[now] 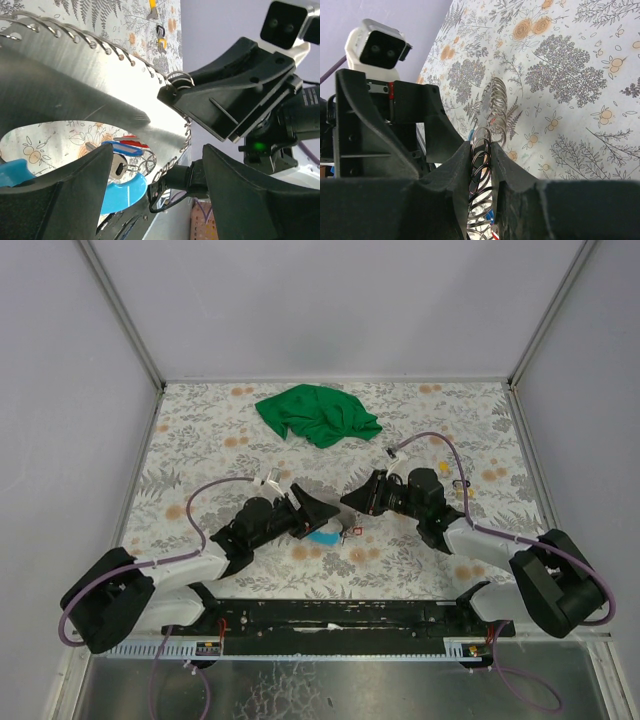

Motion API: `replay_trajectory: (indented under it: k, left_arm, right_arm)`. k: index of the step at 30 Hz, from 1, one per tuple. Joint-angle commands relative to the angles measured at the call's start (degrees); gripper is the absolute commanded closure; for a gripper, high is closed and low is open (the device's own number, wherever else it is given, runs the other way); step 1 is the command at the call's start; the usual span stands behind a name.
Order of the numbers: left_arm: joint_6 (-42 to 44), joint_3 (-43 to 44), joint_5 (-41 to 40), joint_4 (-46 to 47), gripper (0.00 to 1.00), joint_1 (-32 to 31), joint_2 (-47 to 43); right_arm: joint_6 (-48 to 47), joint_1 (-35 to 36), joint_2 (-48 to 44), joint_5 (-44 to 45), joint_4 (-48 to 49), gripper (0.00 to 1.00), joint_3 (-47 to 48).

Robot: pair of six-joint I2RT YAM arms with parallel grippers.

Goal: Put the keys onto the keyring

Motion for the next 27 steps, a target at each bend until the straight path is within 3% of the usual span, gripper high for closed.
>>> replay_trajectory:
  k: [1,14,19,27]
  left_arm:
    - [-5.2,-1.4,-2.0,8.8,0.29,-0.2,2.4]
    - [-12.0,-2.8,-4.3,20.5,0.53,0.3,10.3]
    - [-12.5,-3.8,-5.8,25.3,0.68,0.4,12.3]
    - [-11.8,-5.4,-7.4,32.9,0.78,0.7,14.1]
  right_arm:
    - [1.9,1.4,-2.4,3.8,8.4,1.0,-0.8]
    - [4.5,4.0,-2.8,8.1,17.1,1.0,-4.5]
    - [4.9,5.2,-2.5,9.0,18.4,1.0,-4.9]
    - [5.3,6.0,-2.7,9.6,20.6,0.99,-6.3]
